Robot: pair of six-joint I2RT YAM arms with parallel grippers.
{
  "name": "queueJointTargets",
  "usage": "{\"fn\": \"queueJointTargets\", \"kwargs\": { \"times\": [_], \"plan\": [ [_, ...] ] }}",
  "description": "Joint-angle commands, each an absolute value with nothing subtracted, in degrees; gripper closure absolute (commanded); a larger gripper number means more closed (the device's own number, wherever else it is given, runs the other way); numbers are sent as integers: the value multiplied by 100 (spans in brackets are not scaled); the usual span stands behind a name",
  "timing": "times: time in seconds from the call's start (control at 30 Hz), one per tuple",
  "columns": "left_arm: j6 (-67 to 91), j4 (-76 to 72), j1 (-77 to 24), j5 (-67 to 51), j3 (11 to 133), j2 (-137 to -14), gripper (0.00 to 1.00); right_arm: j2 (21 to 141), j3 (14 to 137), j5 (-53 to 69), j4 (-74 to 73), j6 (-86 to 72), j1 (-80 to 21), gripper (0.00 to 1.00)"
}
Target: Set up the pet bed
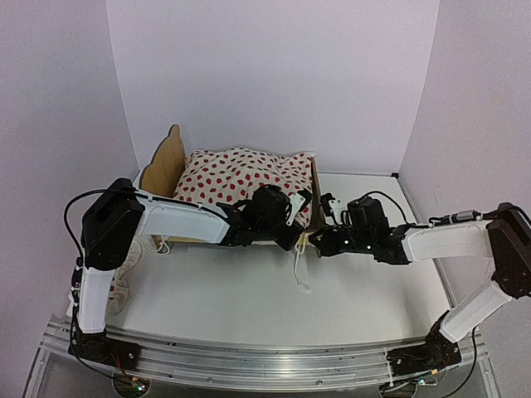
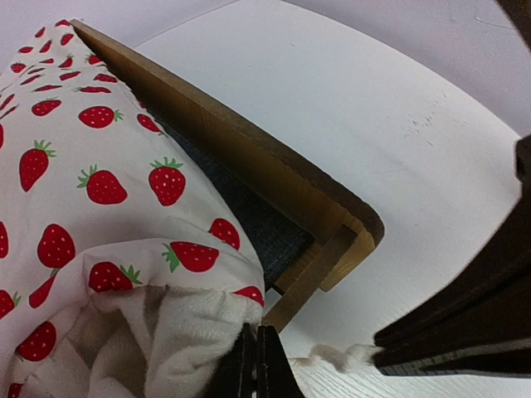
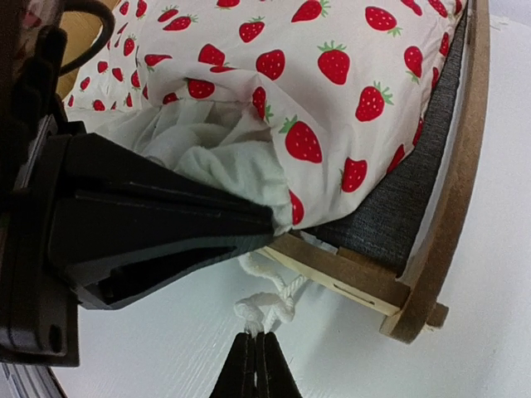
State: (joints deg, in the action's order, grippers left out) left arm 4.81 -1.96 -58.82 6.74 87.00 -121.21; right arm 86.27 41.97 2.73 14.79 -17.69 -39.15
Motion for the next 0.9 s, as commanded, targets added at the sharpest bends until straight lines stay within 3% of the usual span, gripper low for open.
{"fn": "queueJointTargets", "kwargs": {
  "times": [0.0, 0.3, 0.87],
  "plan": [
    [592, 694, -5748, -889, 8937, -11735, 100, 8990, 4509, 784, 1907, -1641, -3743, 100],
    [510, 849, -5644, -1429, 9083, -11606, 100, 9601, 4701, 1584, 2223, -1586, -3612, 100],
    [673, 1177, -5379, -2609, 8989, -11358, 100, 10550, 4414, 2541, 4658, -1944, -3488, 100]
  ]
}}
